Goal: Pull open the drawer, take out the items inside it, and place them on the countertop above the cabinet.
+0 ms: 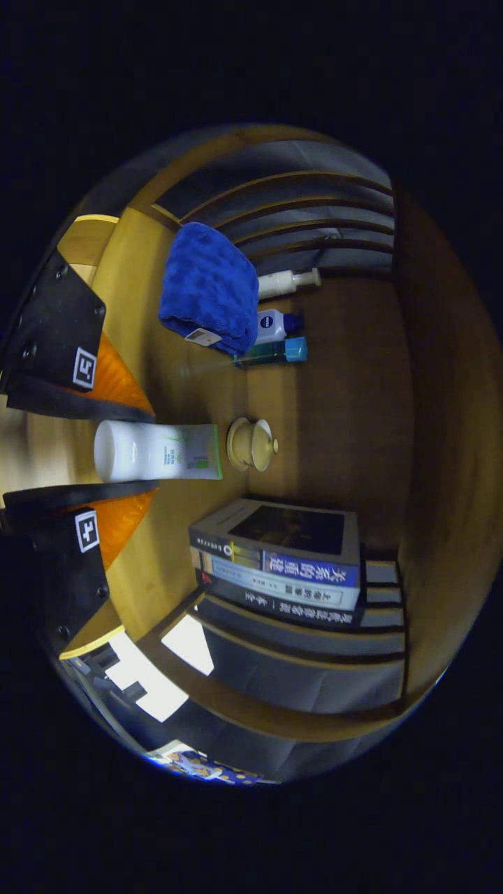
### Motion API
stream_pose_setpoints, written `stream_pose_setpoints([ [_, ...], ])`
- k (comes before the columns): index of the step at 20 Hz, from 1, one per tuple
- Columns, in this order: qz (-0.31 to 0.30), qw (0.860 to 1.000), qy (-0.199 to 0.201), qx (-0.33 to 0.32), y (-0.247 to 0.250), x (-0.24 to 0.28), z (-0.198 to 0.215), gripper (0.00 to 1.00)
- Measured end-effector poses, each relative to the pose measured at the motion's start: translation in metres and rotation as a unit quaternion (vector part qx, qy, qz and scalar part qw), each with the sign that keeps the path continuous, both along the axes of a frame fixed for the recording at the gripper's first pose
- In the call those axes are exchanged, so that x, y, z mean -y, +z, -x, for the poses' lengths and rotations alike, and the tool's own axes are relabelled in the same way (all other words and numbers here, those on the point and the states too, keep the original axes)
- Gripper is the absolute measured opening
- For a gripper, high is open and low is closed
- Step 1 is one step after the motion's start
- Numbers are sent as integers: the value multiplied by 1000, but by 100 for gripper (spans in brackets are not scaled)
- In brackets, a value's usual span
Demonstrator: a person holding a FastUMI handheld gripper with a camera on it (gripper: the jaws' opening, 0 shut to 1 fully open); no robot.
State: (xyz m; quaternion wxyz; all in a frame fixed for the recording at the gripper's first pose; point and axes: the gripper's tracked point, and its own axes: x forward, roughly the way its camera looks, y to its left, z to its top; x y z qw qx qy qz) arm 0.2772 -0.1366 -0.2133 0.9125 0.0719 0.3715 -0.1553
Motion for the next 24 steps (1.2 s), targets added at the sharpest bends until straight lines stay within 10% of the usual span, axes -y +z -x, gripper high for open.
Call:
stream_pose_setpoints([
  [19,-41,998,39,-34,-48,-12,0,55],
  [24,-28,999,36,-19,-45,-9,-4,81],
])
